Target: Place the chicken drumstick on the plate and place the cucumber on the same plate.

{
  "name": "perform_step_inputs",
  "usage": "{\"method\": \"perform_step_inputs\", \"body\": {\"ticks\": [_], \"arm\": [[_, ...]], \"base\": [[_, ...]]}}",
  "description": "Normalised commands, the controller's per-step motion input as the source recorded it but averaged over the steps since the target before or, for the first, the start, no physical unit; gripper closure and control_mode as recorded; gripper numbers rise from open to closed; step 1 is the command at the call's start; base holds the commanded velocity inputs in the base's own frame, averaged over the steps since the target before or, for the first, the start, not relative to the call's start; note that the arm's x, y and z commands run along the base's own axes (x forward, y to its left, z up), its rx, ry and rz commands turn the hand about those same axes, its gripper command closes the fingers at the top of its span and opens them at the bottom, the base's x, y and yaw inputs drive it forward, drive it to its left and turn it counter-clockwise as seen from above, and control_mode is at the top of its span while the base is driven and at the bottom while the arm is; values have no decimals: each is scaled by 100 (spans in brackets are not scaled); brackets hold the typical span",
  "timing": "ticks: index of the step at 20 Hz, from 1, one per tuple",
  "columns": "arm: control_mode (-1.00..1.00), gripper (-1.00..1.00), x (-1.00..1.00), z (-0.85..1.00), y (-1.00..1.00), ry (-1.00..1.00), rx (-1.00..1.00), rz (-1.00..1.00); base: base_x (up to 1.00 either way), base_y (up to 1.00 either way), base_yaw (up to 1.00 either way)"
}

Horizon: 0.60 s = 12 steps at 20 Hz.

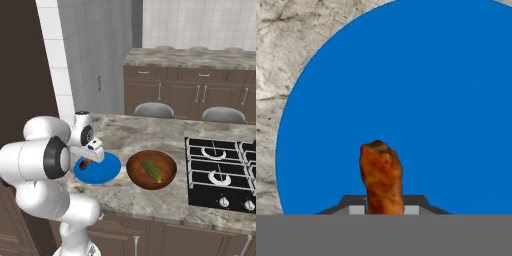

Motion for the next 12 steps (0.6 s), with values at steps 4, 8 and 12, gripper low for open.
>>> {"method": "perform_step_inputs", "body": {"ticks": [4,8,12], "arm": [[-100,100,0,-14,0,5,0,0],[-100,100,0,-9,0,1,0,0],[-100,100,0,-5,0,0,0,0]], "base": [[0,0,0],[0,0,0],[0,0,0]]}}
